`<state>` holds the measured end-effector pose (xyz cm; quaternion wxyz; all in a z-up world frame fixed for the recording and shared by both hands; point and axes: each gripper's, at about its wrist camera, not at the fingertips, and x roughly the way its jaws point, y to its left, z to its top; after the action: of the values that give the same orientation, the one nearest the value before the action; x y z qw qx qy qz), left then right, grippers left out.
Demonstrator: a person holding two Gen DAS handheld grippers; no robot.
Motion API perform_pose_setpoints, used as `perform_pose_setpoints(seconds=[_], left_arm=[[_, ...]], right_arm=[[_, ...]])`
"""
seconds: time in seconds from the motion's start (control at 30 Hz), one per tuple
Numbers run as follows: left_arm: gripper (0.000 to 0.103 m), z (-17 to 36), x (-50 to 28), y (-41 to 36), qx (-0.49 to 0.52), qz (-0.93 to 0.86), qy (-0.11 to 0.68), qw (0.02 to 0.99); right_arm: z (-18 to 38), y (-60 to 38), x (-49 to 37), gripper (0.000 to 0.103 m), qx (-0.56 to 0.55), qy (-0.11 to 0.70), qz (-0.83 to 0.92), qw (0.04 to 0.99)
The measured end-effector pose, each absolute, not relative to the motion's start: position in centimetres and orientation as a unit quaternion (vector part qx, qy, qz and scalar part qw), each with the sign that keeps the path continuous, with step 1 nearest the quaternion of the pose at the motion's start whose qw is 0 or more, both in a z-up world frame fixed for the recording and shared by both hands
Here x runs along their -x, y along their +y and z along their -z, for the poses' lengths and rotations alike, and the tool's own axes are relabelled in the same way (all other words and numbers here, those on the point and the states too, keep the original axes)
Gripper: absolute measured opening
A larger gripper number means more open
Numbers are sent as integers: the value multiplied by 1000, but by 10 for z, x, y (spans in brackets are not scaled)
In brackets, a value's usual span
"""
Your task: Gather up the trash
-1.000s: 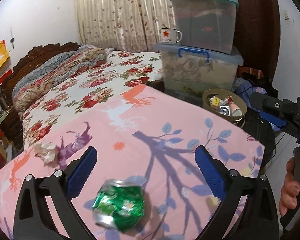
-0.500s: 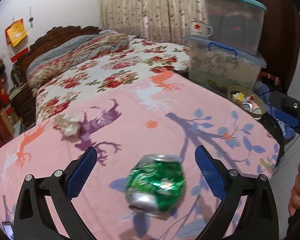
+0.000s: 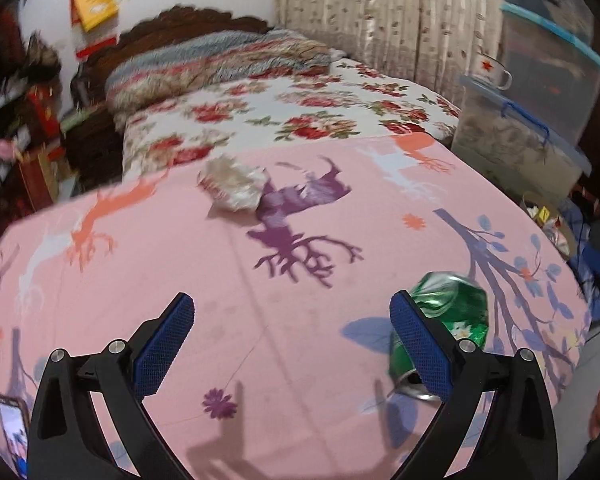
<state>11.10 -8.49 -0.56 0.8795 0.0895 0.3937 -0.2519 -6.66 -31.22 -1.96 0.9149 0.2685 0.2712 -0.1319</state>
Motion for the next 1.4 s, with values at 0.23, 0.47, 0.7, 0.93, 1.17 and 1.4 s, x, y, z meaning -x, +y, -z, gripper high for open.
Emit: perform_pose_setpoints(seconds=[0.23, 0.47, 0.7, 0.93, 1.17, 1.4], left_arm=[[94, 14, -113, -80, -55, 301, 422, 853], [76, 37, -126, -107, -21, 382, 476, 792], [62, 65, -146, -122, 49, 447, 543, 709], [62, 79, -141, -134, 66, 474, 570, 668], [14, 72, -147, -83, 124, 436, 547, 703], [12, 69, -174, 11, 207, 358, 507, 756]], right_arm=[[56, -304, 45, 95, -291, 322, 106, 895], [98, -301, 32, 54, -334, 376, 54, 862], [113, -284, 17, 24, -308, 402, 27, 862], [120, -278, -13, 21, -271, 412, 12, 870], [113, -256, -66, 26, -272, 430, -70, 858], [68, -218, -129, 78, -152, 390, -61, 906]])
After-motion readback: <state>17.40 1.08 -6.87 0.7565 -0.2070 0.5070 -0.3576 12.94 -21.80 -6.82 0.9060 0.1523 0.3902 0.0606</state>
